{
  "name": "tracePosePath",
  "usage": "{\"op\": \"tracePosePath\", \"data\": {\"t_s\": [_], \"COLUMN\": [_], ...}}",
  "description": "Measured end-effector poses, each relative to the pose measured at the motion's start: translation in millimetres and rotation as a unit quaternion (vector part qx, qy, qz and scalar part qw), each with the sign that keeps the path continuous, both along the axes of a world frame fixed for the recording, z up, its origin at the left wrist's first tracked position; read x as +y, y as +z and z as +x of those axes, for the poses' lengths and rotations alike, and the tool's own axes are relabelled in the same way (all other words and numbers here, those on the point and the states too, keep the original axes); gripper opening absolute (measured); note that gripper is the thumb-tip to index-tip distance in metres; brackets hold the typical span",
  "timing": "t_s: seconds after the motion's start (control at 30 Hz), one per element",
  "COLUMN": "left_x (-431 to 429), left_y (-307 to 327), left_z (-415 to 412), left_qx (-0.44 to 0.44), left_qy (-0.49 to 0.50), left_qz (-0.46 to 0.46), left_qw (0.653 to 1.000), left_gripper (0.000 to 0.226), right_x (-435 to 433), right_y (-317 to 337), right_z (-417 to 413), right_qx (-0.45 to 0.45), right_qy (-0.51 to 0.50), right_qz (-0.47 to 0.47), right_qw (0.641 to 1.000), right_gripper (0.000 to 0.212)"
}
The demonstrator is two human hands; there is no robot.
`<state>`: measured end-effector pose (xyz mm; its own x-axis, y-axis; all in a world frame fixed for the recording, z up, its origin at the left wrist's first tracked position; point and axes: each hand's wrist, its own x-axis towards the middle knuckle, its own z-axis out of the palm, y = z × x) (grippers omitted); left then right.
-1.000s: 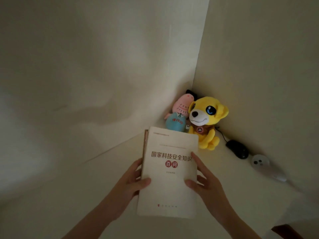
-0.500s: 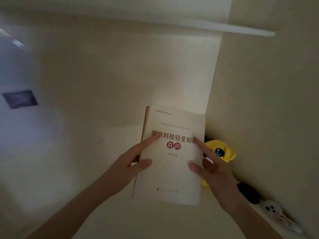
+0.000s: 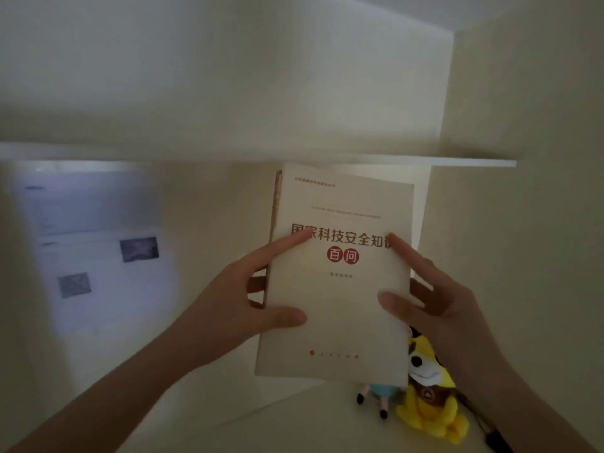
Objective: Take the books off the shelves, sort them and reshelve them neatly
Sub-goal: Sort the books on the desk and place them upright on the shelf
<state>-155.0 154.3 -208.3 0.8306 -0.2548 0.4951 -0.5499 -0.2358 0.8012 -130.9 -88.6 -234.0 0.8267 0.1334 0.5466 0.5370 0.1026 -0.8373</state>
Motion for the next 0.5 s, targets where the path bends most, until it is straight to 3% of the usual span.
{"op": "tracePosePath", "data": {"t_s": [0.27, 0.5], "left_x": [27.1, 67.9], "left_y": [76.0, 148.4], "left_z": [-43.4, -71.7], "left_qx": [-0.12, -0.247], "left_qy": [0.061, 0.164], "left_qz": [0.004, 0.044], "left_qw": [0.991, 0.954], "left_gripper": [0.084, 0.082], "right_x": [30.7, 86.3], "right_y": [84.3, 169.1], "right_z": [-10.1, 3.1], "right_qx": [-0.135, -0.228], "right_qy": [0.037, 0.135], "right_qz": [-0.023, -0.018], "right_qw": [0.99, 0.964], "right_gripper": [0.064, 0.07]}}
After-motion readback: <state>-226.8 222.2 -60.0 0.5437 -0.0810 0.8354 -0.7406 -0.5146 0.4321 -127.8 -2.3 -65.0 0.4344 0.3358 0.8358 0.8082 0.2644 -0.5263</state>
